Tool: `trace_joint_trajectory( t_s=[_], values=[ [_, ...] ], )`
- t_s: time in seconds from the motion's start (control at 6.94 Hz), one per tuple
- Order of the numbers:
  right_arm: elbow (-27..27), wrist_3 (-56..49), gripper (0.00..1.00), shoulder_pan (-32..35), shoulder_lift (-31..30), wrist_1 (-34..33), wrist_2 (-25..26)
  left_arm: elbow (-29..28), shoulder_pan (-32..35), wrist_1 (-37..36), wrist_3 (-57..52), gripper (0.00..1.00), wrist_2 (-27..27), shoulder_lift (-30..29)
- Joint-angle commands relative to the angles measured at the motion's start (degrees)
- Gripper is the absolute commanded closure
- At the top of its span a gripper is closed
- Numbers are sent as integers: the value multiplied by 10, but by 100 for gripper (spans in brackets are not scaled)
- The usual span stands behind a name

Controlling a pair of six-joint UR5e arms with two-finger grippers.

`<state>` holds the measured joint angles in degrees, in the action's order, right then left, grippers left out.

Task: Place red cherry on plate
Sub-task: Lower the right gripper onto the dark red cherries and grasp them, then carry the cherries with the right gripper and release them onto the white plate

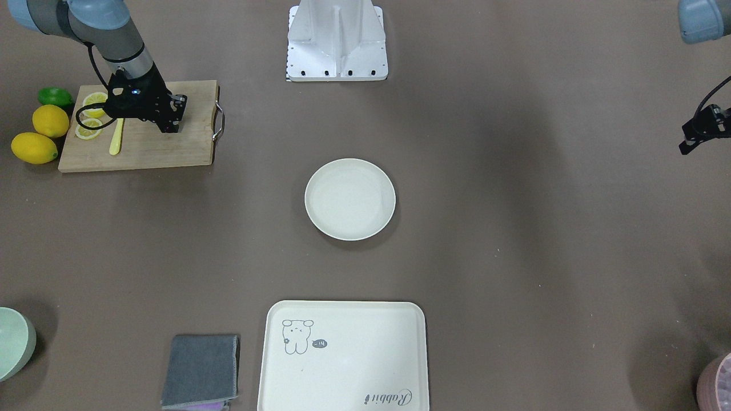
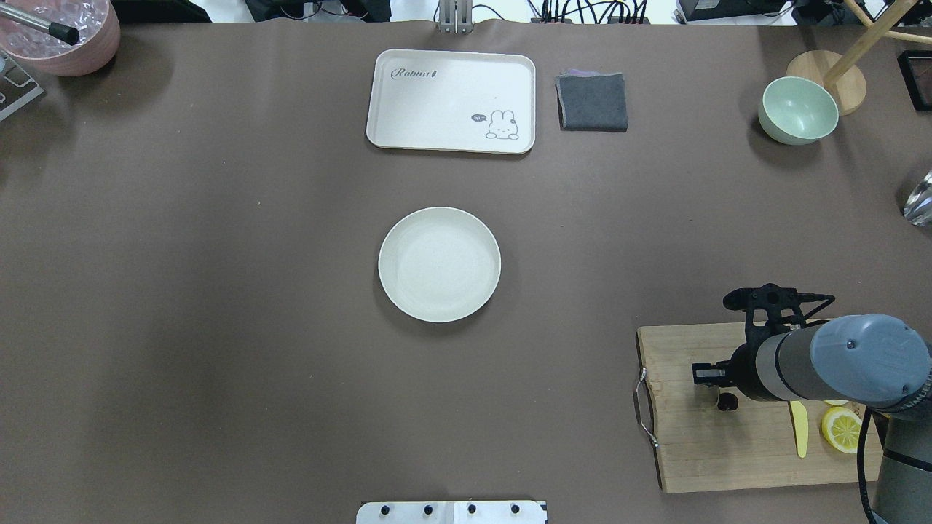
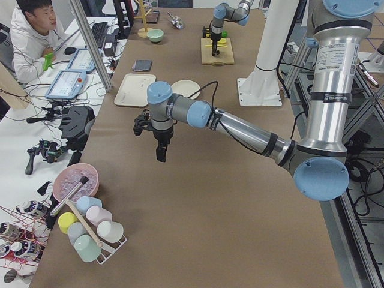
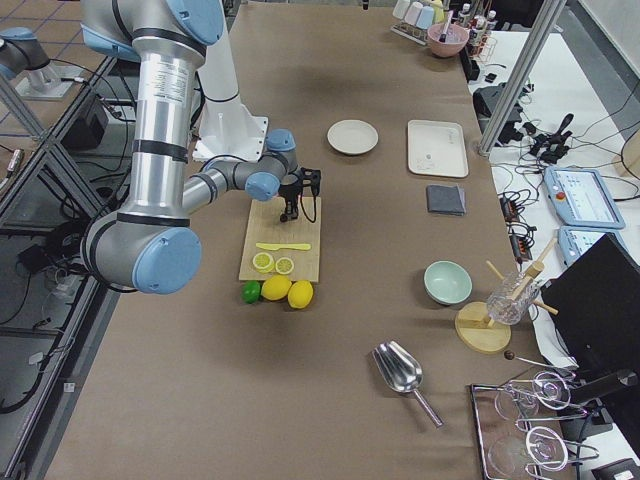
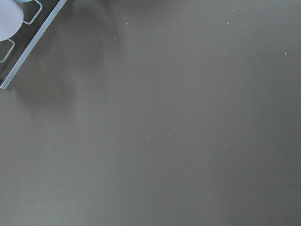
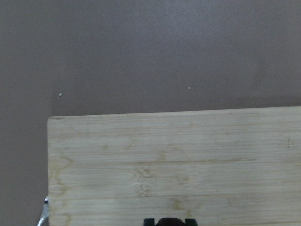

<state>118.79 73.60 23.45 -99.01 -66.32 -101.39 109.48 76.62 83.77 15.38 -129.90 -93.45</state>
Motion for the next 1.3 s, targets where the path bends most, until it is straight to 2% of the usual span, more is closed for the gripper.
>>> trace_joint_trajectory(
  t_s=[0.0, 0.14, 0.43, 0.58, 1.15],
  values=[
    [9, 0, 100, 10, 22, -2, -5, -6, -1, 3, -1, 2, 0, 0],
    [4, 0, 100, 11, 63, -20, -9, -6, -1, 3, -1, 2, 0, 0],
    [-11, 0, 100, 23, 182, -151, -9, -7, -1, 3, 0, 2, 0, 0],
    [-28, 0, 100, 27, 226, -185, -7, -14, -1, 3, 0, 2, 0, 0],
    [-235, 10, 100, 54, 455, -189, -6, -15, -2, 3, 0, 2, 0, 0]
  ],
)
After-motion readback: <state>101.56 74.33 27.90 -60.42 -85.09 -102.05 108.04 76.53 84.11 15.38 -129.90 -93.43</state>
